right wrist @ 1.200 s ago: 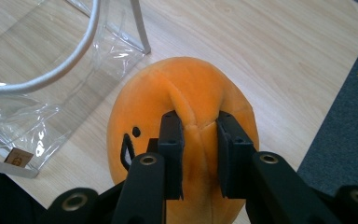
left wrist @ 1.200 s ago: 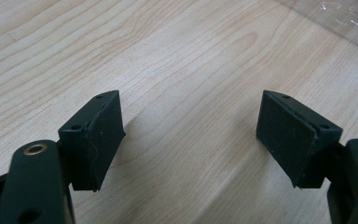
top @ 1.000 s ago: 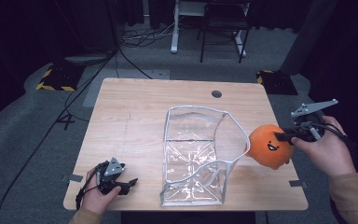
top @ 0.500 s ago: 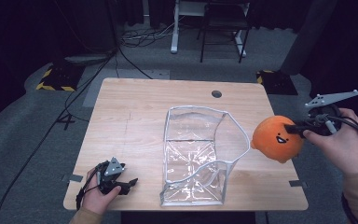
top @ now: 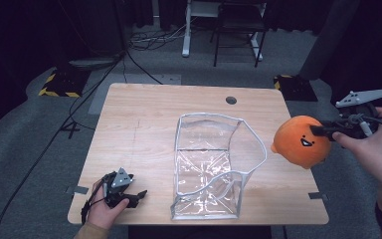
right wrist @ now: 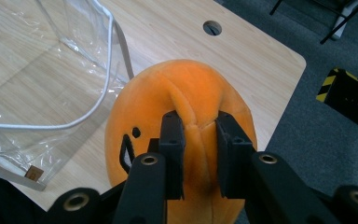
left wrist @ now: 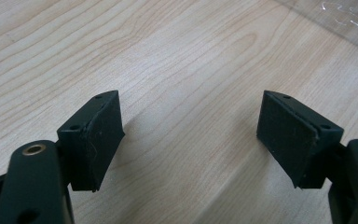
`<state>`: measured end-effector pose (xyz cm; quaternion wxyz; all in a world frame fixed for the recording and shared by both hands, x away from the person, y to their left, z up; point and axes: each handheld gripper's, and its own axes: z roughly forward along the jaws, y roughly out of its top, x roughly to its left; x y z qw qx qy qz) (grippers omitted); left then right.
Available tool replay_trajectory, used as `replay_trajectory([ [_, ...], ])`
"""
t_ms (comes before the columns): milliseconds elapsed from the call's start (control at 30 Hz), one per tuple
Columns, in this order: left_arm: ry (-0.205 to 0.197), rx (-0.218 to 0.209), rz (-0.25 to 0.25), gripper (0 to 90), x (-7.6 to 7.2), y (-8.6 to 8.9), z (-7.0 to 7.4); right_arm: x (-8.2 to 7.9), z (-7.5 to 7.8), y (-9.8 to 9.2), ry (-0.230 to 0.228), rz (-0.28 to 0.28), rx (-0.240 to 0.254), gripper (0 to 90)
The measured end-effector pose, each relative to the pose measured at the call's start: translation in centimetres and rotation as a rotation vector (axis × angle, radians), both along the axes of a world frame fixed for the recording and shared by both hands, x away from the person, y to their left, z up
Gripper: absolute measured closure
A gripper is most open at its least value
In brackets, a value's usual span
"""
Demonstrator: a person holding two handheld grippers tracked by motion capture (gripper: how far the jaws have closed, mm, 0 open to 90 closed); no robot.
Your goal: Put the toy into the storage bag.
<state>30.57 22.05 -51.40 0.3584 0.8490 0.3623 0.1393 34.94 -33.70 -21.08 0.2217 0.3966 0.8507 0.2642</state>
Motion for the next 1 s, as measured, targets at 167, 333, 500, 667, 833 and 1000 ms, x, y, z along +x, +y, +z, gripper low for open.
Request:
replay_trajectory([
  [167, 0.002, 0.005, -0.001, 22.8, 0.0, 0.0, 0.0, 0.2, 1.1, 0.8, -0.014, 0.021, 0.009, 74.9],
  [333, 0.002, 0.005, 0.000, 22.8, 0.0, 0.0, 0.0, 0.6, 1.8, 1.8, -0.023, 0.042, 0.007, 74.9],
  [500, 0.002, 0.000, -0.001, 22.7, 0.0, 0.0, 0.0, 1.3, 2.7, 3.7, -0.033, 0.081, 0.002, 74.9],
  [667, 0.001, 0.002, 0.000, 22.5, 0.0, 0.0, 0.0, 1.8, 3.2, 5.5, -0.036, 0.122, 0.006, 75.0],
  [833, 0.004, 0.002, -0.002, 22.1, 0.0, 0.0, 0.0, 2.4, 3.3, 7.0, -0.032, 0.154, 0.005, 74.9],
  [1000, 0.006, 0.003, -0.002, 21.9, 0.0, 0.0, 0.0, 2.8, 3.6, 9.0, -0.029, 0.201, 0.015, 74.9],
])
